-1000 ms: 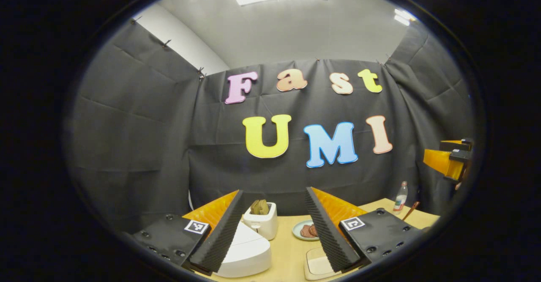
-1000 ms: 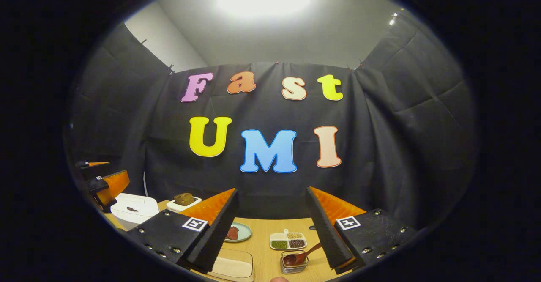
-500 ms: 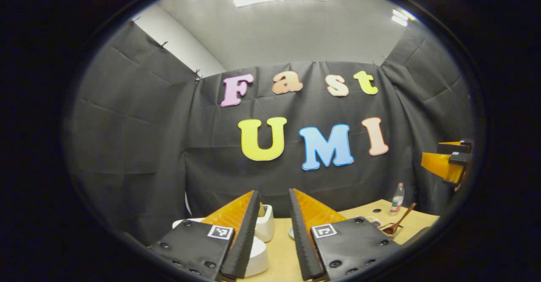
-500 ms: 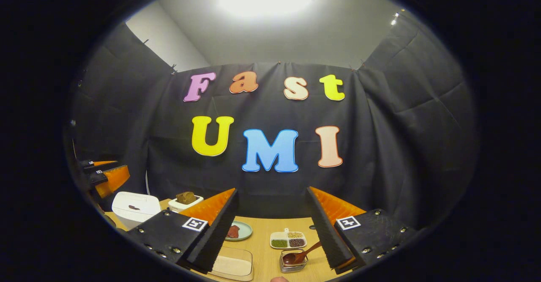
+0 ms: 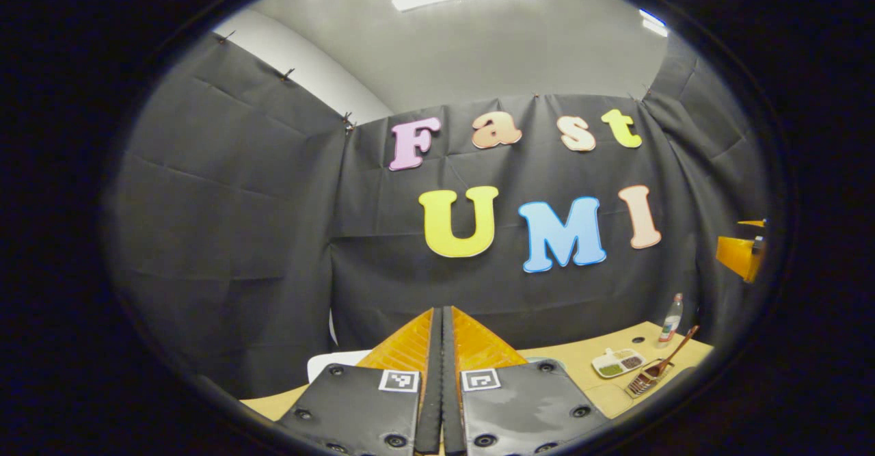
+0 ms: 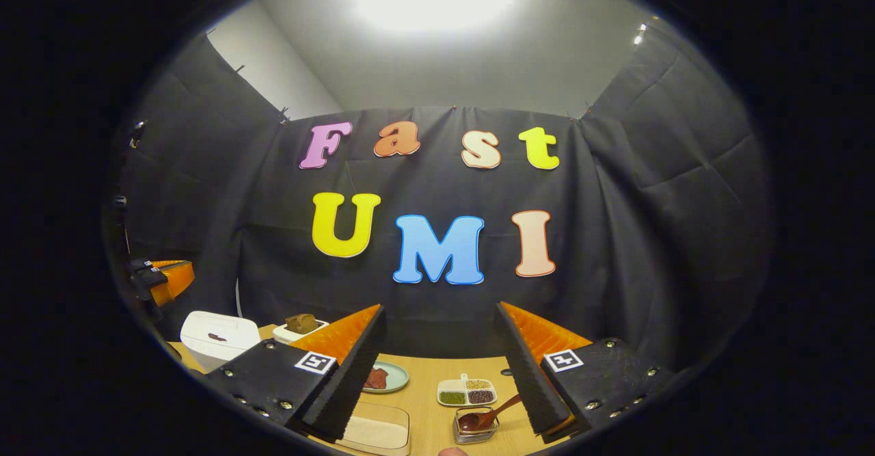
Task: Close the left gripper, press the button to open the rice cooker; take a wooden spoon from the chopstick holder with the right hand, scoop a spoonful of rice and pour it into the rice cooker, then put the wooden spoon back into the chopstick holder.
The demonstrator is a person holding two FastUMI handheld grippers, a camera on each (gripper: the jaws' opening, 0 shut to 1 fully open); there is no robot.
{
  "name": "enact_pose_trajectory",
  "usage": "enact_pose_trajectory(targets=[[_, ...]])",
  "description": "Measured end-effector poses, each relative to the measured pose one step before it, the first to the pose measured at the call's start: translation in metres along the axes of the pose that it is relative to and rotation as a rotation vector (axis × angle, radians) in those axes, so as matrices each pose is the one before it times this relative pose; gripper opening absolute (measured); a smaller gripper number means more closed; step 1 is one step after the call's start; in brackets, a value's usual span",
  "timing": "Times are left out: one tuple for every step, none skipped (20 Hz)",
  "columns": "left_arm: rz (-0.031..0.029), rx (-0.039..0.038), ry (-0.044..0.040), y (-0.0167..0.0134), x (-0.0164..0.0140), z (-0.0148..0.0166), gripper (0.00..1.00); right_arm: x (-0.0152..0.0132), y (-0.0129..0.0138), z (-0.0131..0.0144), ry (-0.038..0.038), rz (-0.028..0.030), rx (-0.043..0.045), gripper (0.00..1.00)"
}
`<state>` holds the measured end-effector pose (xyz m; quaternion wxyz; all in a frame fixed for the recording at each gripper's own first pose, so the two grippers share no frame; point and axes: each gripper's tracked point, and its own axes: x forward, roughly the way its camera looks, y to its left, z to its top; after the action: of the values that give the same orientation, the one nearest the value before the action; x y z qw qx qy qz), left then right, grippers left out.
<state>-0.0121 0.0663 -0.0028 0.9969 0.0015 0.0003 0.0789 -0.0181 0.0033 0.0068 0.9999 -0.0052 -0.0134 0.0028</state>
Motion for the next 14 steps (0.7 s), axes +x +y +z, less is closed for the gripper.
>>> enact_pose_trajectory(targets=[[0.00826,0.00334,0.00858,0.00592,0.00173,-0.00520,0.12,0.00113,0.00130,-0.00024,0.00303,-0.00087,-0.00097,0.95],[0.00492,0.00227,0.00881,0.00508,0.00295,-0.00299,0.12,0.00000,0.00210,-0.00136,0.00387,0.00095,0.00078,0.95],[0.00668,0.00368,0.00768,0.00513,0.00279,-0.00521,0.12,0.00057,0.00180,0.00036,0.00205,0.00039,-0.00075,0.95],[0.00735,0.00458,0.00858,0.00600,0.00472,-0.00461,0.08,0.00072,0.00116,0.00088,-0.00029,-0.00139,-0.00410,0.95],[0.00533,0.00331,0.01274,0.00603,0.00568,-0.00750,0.08,0.00037,0.00145,0.00167,-0.00292,-0.00156,-0.00576,0.95],[0.00385,0.00180,0.01836,0.00407,0.00452,-0.00712,0.09,0.00024,0.00269,0.00018,-0.00215,0.00065,-0.00440,0.95],[0.00511,-0.00319,0.01731,0.00538,0.00340,-0.00737,0.09,0.00075,0.00218,0.00025,-0.00019,-0.00029,-0.00348,0.95],[0.00464,-0.00624,0.01512,0.00394,0.00599,-0.00695,0.08,-0.00047,0.00127,-0.00005,0.00152,-0.00144,-0.00365,0.95],[0.00373,-0.00510,0.01094,0.00571,0.00475,-0.00591,0.09,0.00070,0.00138,-0.00022,0.00113,-0.00316,-0.00454,0.95],[0.00447,-0.00150,0.00892,0.00413,0.00496,-0.00436,0.08,-0.00045,0.00015,-0.00028,0.00180,-0.00492,-0.00561,0.95],[0.00356,0.00182,0.00952,0.00237,0.00545,-0.00492,0.08,-0.00091,0.00042,-0.00067,0.00317,-0.00339,-0.00636,0.95],[0.00184,0.00568,0.00838,0.00231,0.00642,-0.00431,0.11,-0.00045,0.00014,-0.00094,0.00254,-0.00462,-0.00791,0.95],[-0.00237,0.00696,0.01110,0.00322,0.00587,-0.00584,0.08,-0.00016,-0.00195,-0.00014,0.00256,-0.00912,-0.00859,0.95],[-0.00116,0.00323,0.01353,0.00281,0.00501,-0.00579,0.08,-0.00021,-0.00298,0.00049,-0.00152,-0.01193,-0.00484,0.95]])
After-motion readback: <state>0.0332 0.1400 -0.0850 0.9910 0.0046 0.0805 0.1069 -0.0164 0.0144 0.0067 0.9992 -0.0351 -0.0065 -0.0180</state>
